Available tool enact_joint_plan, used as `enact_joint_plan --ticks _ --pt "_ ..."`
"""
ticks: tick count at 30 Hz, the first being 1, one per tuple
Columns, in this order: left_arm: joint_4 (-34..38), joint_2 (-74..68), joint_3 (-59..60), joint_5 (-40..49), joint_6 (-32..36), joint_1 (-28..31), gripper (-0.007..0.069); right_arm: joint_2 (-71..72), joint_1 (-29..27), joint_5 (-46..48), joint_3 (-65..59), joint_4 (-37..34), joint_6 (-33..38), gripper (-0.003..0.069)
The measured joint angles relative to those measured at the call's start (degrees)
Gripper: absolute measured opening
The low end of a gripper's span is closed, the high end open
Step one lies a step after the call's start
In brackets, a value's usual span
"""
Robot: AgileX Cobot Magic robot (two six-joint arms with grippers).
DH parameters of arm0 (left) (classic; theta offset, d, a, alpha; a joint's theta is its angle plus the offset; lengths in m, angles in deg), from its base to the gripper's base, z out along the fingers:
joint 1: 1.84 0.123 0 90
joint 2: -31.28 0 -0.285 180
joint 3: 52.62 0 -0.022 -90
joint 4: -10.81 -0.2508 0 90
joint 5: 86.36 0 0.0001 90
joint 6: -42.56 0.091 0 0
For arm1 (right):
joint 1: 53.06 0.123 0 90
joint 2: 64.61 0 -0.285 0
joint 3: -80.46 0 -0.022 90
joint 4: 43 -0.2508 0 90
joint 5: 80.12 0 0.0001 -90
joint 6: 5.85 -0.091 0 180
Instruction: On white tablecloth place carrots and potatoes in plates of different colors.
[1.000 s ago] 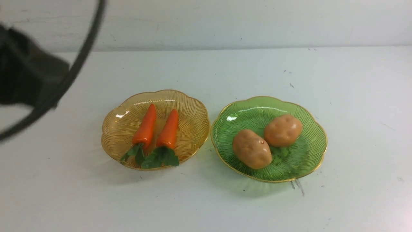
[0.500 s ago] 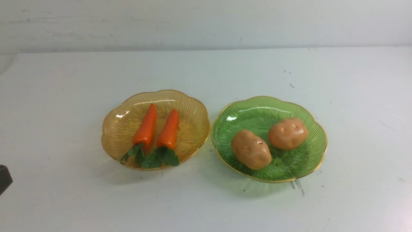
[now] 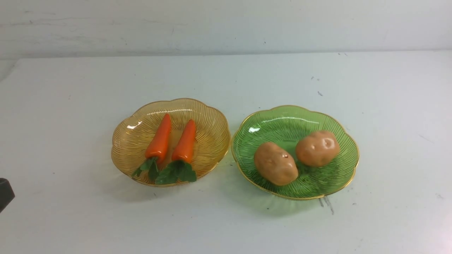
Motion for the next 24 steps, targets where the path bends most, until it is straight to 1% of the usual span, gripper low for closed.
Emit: enact_joint_plan --ticks 8,10,11,13,14,15,16,17,18,20,21,22,24 --pt "-0.3 0.3 1.5 -0.8 0.0 0.3 -0.0004 0.0 0.0 0.0 0.0 0.0 0.0 -0.0015" --pt "-0.4 1.8 5.8 -3.6 1.5 2.6 -0.0004 0.0 0.0 0.0 0.0 0.0 0.0 -0.0015" --pt "-0.4 1.9 6.2 -3.6 1.7 2.9 -0.0004 0.0 0.0 0.0 0.0 0.0 0.0 -0.0015" --pt "0.0 4.7 12.4 -7.5 3.8 7.6 -0.0004 0.0 0.0 0.0 0.0 0.0 0.0 -0.0015" --pt "0.4 5.7 14.2 -8.2 4.4 9.0 -0.0004 0.0 0.0 0.0 0.0 0.0 0.0 -0.0015" --pt "0.4 5.7 14.2 -8.5 4.6 9.0 -0.0004 0.0 0.0 0.0 0.0 0.0 0.0 -0.0015" --pt "1.0 8.0 18.7 -11.0 5.8 12.5 -0.0004 0.0 0.0 0.0 0.0 0.0 0.0 -0.0015" --pt "1.2 8.7 19.9 -11.7 6.2 14.0 -0.0004 0.0 0.0 0.0 0.0 0.0 0.0 -0.0015" --pt "2.0 11.4 23.7 -14.4 7.4 17.4 -0.0004 0.0 0.0 0.0 0.0 0.0 0.0 -0.0015" --pt "2.6 14.3 29.0 -16.6 8.9 22.2 -0.0004 0.0 0.0 0.0 0.0 0.0 0.0 -0.0015" --pt "2.7 14.6 29.9 -16.9 9.1 23.0 -0.0004 0.0 0.0 0.0 0.0 0.0 0.0 -0.0015" --pt "2.7 15.1 32.6 -17.0 9.6 25.6 -0.0004 0.0 0.0 -0.1 0.0 0.0 0.0 -0.0015" --pt "2.6 15.1 33.4 -15.3 9.9 27.0 -0.0004 0.0 0.0 -0.1 0.0 0.0 0.0 -0.0015"
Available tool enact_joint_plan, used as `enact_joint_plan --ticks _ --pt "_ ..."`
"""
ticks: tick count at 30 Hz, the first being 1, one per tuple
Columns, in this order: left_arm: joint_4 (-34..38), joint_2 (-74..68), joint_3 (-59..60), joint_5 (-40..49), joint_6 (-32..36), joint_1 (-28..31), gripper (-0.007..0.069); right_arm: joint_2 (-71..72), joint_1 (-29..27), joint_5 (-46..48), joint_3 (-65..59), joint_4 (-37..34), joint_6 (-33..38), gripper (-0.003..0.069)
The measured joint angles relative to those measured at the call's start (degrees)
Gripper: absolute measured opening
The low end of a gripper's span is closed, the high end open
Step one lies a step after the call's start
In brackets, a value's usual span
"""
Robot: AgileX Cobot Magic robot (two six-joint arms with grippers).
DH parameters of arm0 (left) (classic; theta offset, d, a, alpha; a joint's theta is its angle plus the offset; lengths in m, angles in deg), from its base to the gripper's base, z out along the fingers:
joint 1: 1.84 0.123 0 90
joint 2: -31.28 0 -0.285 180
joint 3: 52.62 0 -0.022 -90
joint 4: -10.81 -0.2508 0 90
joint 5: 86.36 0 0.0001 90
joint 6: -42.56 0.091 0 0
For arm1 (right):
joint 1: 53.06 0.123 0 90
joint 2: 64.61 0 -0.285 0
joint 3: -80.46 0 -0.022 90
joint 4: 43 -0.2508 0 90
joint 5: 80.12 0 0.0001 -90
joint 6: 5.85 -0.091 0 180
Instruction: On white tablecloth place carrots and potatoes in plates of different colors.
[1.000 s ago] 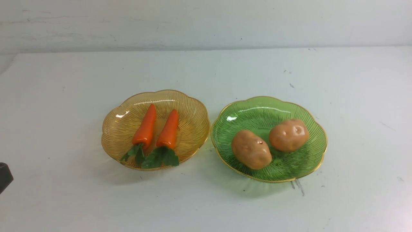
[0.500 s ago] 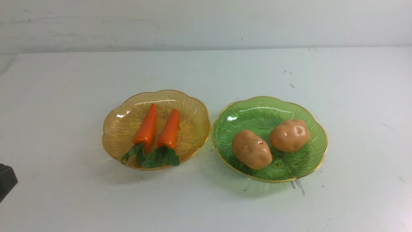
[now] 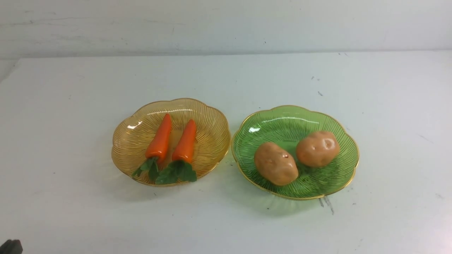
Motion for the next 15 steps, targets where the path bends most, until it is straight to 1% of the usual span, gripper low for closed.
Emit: enact_joint_plan --ticks 6,15 --pt "-1.0 0.2 0.1 4.7 0.5 -0.7 -0.0004 0.0 0.0 -0.1 0.0 0.0 0.0 -0.0015" --pt "-1.2 0.2 0.1 5.3 1.1 -1.4 -0.0004 0.0 0.0 -0.1 0.0 0.0 0.0 -0.0015"
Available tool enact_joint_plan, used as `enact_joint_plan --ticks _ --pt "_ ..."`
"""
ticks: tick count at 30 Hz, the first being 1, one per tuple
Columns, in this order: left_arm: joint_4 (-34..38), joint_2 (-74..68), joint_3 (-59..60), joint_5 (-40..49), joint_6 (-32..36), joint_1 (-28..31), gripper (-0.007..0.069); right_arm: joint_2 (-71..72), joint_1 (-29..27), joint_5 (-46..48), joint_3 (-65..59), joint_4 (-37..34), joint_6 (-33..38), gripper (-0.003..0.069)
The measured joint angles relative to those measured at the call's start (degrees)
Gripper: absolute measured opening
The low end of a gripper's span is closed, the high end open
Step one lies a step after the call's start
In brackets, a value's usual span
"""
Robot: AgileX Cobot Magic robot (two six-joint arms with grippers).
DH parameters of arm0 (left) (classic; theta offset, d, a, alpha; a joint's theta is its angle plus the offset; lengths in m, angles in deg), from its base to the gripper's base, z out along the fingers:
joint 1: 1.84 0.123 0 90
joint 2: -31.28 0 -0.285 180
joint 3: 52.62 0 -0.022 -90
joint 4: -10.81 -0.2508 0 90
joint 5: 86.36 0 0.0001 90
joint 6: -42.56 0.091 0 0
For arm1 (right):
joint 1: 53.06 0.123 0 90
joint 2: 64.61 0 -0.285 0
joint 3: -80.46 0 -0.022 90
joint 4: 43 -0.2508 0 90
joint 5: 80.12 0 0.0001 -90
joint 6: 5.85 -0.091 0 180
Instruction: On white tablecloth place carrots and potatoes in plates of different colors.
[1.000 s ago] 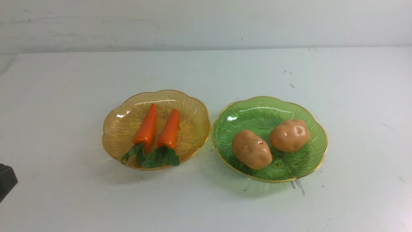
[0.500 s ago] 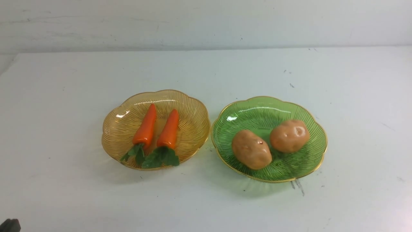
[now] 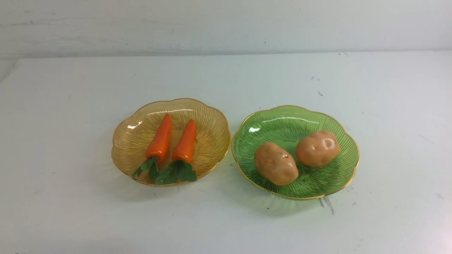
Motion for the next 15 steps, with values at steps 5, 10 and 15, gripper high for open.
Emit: enact_joint_plan --ticks 5,10,15 --pt "0.0 0.0 0.0 0.0 0.0 0.0 -0.0004 0.0 0.0 0.0 0.0 0.0 0.6 -0.0015" --pt "0.0 0.0 0.0 0.0 0.0 0.0 -0.0004 0.0 0.0 0.0 0.0 0.0 0.9 -0.0015" --pt "0.0 0.0 0.0 0.0 0.0 0.0 -0.0004 0.0 0.0 0.0 0.0 0.0 0.9 -0.0015"
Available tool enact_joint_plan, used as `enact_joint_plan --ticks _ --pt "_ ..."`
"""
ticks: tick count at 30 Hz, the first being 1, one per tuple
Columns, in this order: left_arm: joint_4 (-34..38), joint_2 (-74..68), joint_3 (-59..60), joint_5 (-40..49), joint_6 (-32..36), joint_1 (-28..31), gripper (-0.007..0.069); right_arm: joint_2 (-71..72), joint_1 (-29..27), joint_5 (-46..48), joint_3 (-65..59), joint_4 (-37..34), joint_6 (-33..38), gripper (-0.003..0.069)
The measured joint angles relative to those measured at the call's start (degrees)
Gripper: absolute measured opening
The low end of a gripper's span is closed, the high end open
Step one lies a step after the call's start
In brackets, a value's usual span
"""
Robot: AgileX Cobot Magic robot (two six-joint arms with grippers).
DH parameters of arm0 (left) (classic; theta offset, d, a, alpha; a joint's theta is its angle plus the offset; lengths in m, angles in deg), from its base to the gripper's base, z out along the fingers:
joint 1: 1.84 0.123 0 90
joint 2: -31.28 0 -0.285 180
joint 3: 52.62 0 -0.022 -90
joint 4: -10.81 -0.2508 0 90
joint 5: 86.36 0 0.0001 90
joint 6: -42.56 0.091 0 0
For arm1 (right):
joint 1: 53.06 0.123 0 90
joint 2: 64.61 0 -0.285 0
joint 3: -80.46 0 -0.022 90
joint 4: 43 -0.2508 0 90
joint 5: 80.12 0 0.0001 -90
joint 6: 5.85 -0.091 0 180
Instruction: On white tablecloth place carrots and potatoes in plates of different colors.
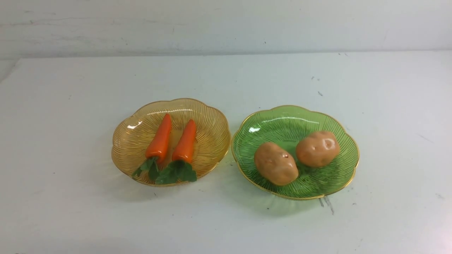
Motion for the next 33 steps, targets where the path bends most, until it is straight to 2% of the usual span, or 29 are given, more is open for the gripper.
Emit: enact_joint_plan --ticks 7,10,13,15,17,23,27,33 --pt "0.0 0.0 0.0 0.0 0.0 0.0 -0.0004 0.0 0.0 0.0 0.0 -0.3 0.0 -0.0015" --pt "0.0 0.0 0.0 0.0 0.0 0.0 -0.0004 0.0 0.0 0.0 0.0 -4.4 1.0 -0.0015" --pt "0.0 0.0 0.0 0.0 0.0 0.0 -0.0004 0.0 0.0 -0.1 0.0 -18.1 6.3 -0.0015" --pt "0.0 0.0 0.0 0.0 0.0 0.0 -0.0004 0.0 0.0 -0.3 0.0 -26.9 12.4 -0.0015" --pt "0.0 0.0 0.0 0.0 0.0 0.0 -0.0004 0.0 0.0 -0.3 0.0 -36.8 21.3 -0.0015" --pt "-0.2 0.0 0.0 0.0 0.0 0.0 -0.0004 0.0 0.0 -0.3 0.0 -51.8 39.1 -0.0015" --pt "-0.2 0.0 0.0 0.1 0.0 0.0 -0.0004 0.0 0.0 0.9 0.0 -54.3 42.8 -0.0015" --pt "-0.2 0.0 0.0 0.1 0.0 0.0 -0.0004 0.1 -0.2 6.7 -0.1 -54.9 43.6 -0.0015"
